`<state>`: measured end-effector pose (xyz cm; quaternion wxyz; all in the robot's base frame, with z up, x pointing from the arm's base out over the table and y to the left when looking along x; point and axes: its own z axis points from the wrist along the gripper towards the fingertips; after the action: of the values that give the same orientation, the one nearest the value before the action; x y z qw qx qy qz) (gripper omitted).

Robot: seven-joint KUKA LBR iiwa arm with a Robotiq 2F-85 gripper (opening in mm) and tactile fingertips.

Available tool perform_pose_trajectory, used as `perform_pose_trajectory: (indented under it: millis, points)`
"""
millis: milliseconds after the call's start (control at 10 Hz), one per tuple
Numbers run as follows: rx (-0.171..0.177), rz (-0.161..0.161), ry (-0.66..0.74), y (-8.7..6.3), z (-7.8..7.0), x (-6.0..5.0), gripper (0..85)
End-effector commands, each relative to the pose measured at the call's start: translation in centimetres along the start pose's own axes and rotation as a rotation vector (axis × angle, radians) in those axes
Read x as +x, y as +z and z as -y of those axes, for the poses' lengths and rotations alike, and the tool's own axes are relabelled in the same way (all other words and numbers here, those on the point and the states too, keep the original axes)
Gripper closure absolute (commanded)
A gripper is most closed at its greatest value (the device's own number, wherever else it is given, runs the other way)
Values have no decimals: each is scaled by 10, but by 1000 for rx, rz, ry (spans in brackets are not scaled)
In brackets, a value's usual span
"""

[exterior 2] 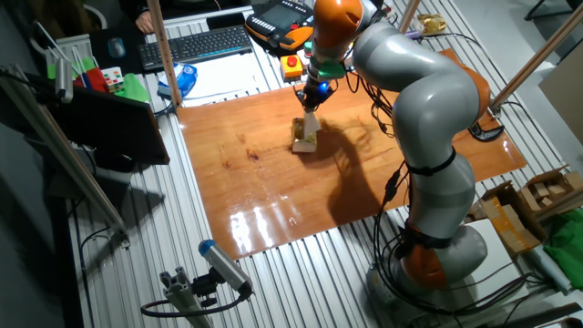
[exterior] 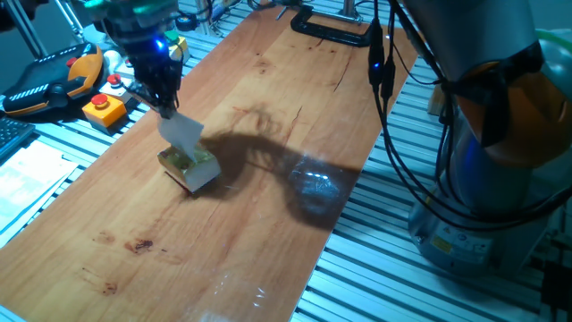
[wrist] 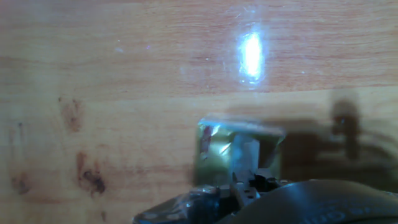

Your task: Pull out a napkin

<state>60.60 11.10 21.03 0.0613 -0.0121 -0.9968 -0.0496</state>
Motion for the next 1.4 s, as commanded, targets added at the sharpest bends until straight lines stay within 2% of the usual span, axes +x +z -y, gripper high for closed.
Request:
perform_pose_trajectory:
  millis: [0, 300, 500, 700, 900, 1000, 1100, 1300]
  points:
    - [5, -1, -2, -5, 1, 1, 843]
    - [14, -10, -19, -17, 9, 3, 843]
    - [45, -4, -47, -27, 22, 4, 843]
    - [103, 14, -90, -32, 38, 3, 843]
    - [220, 57, -132, -31, 46, 3, 813]
    - [277, 85, -154, -27, 54, 3, 710]
    - [273, 96, -155, -23, 59, 1, 553]
    - [266, 102, -137, -15, 62, -5, 333]
